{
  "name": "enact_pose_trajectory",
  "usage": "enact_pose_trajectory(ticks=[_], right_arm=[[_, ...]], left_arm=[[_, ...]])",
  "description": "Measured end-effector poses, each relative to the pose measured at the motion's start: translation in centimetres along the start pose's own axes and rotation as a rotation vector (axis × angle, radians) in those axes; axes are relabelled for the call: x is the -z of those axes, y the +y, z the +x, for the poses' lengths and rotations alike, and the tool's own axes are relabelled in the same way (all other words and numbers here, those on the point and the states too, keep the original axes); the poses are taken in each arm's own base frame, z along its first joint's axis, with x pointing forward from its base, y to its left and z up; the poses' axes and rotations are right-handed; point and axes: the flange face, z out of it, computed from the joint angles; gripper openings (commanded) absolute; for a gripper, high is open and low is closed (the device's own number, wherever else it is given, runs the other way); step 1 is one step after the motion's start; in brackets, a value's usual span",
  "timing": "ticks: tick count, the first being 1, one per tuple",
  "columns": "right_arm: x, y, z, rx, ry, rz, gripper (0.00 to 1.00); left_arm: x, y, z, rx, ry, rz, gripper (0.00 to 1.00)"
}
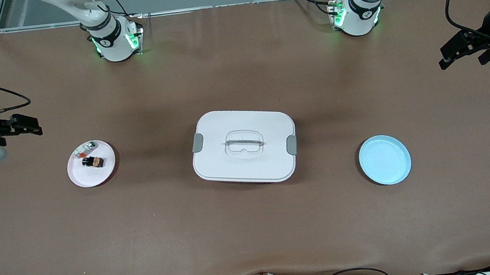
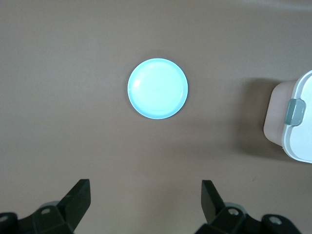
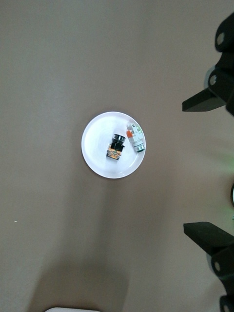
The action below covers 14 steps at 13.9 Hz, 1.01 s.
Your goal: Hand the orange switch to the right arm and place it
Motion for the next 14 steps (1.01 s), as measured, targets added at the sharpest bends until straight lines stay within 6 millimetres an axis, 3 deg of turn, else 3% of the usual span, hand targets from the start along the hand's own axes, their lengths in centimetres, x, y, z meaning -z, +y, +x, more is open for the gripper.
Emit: enact_pose_trajectory(ticks=[3, 8, 14], right_arm=[[1.2, 0.4, -0.4, -0.03, 0.005, 0.0, 1.0], [1.5, -0.6, -0.6, -0.316, -0.016, 0.045, 1.0], [3.0, -0.9, -0.9, -0.355, 0.003, 0.056, 1.0]], left_arm=[[0.0, 0.0, 0.0, -0.001, 0.0, 0.0, 1.0], [0.0, 0.1, 0.0, -0.001, 0.0, 0.0, 1.0], [0.0, 0.1, 0.0, -0.001, 0.0, 0.0, 1.0]])
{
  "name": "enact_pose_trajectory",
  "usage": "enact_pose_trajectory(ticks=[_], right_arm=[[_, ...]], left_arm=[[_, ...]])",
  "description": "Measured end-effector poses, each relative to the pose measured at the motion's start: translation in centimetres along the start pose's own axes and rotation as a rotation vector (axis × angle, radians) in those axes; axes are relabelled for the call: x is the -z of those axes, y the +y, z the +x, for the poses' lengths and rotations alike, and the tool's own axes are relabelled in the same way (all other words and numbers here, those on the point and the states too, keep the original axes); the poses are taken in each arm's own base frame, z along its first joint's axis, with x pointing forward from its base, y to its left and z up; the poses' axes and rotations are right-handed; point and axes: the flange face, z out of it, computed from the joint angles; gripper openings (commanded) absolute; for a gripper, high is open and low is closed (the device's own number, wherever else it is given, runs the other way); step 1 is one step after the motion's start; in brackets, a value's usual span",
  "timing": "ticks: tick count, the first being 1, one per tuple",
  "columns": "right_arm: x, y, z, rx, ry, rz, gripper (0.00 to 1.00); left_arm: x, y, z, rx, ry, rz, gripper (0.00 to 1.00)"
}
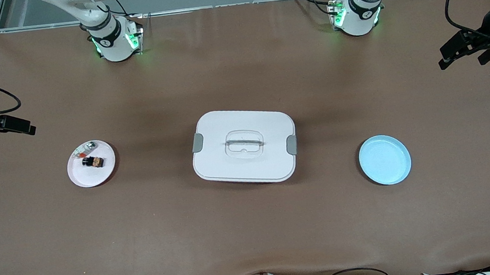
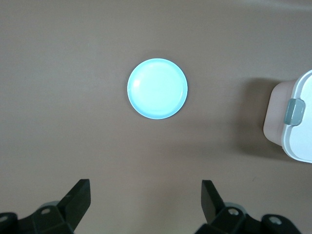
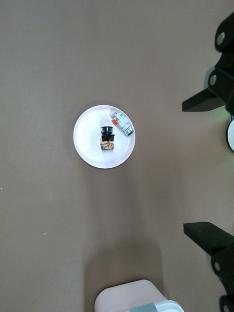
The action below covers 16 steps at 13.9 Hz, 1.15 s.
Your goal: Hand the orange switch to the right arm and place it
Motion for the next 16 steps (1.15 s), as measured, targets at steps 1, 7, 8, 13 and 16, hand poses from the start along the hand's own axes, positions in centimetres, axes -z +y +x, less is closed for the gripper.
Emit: enact_pose_trajectory(ticks=[1, 7, 8, 13, 16], right_arm=[[0.1, -0.06, -0.06, 0.001, -0.001, 0.003, 1.0], [0.05, -0.07, -0.39, 0.059, -0.026, 0.002, 1.0], [0.05, 0.11, -0.39, 0.077, -0.027, 0.003, 1.0], [0.36, 0.38, -0.76, 0.095, -0.034, 0.003, 1.0], [0.55, 0.48, -0.96, 0.094, -0.037, 0.001, 1.0]], left_arm=[[0.0, 0.0, 0.0, 0.0, 0.0, 0.0, 1.0], [-0.01, -0.01, 0.0, 0.0, 0.0, 0.0, 1.0], [0.0, -0.01, 0.0, 0.0, 0.0, 0.0, 1.0], [-0.03, -0.01, 0.02, 0.0, -0.001, 0.0, 1.0], [-0.05, -0.01, 0.03, 0.0, -0.001, 0.0, 1.0]])
